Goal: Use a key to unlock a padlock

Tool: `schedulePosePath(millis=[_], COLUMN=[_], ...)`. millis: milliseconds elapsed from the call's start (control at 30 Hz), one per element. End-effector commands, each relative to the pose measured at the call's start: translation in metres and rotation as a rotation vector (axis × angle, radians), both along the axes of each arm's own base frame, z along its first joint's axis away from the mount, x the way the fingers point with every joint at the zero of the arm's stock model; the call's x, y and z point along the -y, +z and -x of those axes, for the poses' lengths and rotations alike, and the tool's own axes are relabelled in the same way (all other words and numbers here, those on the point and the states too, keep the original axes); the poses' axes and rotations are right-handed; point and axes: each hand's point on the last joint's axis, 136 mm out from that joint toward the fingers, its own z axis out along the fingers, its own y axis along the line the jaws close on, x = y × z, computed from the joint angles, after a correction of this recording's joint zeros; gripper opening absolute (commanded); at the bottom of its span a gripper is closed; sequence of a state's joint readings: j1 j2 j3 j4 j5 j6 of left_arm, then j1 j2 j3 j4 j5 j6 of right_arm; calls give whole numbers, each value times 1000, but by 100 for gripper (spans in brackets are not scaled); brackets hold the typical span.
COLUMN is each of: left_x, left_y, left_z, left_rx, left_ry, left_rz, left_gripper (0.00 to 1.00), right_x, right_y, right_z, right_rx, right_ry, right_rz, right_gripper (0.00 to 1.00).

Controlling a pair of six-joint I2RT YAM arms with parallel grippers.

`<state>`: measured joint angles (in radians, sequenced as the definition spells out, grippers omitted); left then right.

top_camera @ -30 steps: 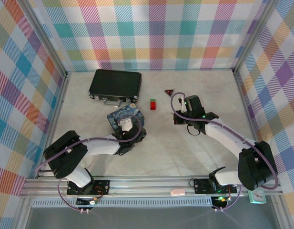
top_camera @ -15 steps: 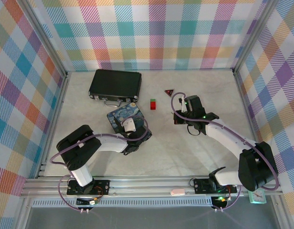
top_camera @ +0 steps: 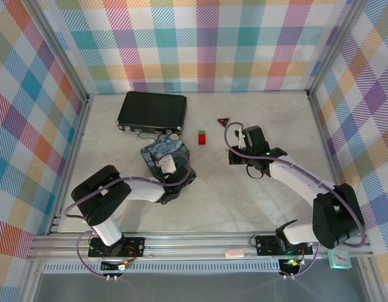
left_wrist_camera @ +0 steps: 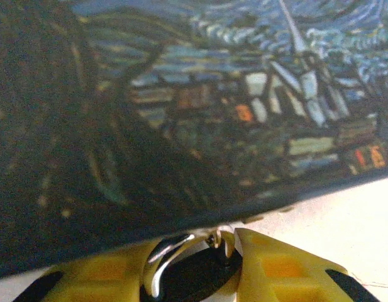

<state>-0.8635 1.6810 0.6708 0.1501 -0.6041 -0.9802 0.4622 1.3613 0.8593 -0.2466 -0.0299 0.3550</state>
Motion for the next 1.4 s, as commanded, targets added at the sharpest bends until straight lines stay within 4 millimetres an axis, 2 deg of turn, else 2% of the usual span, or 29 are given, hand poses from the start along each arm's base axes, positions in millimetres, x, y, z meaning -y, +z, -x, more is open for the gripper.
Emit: schedulePosePath(millis=[0, 33, 300, 467, 800, 1133, 1367], left_x=[15, 17, 22, 25, 25, 19, 20], left_y=[2, 5, 11, 20, 21, 16, 19], left_z=[11, 14, 17, 17, 15, 11, 4], left_rx=[-61, -71, -152, -158, -157, -137, -97], left_ry=[-58, -67, -76, -101, -135, -129, -120], left_rz=[126, 144, 312, 323, 330, 284, 284], left_gripper=[3, 0, 0, 0, 0, 24, 34], right_x=[-13, -15, -33, -33, -31, -32, -32], right_y=[13, 12, -5, -13, -23, -22, -22], right_z=[-6, -4, 14, 24, 36, 36, 37], right_rx=[25, 16, -60, -86, -136, -140, -142], right_ry=[34, 43, 98, 96, 94, 92, 89], right_rz=[-47, -57, -182, -192, -199, -206, -209], right_gripper=[0, 0, 0, 0, 0, 0, 0])
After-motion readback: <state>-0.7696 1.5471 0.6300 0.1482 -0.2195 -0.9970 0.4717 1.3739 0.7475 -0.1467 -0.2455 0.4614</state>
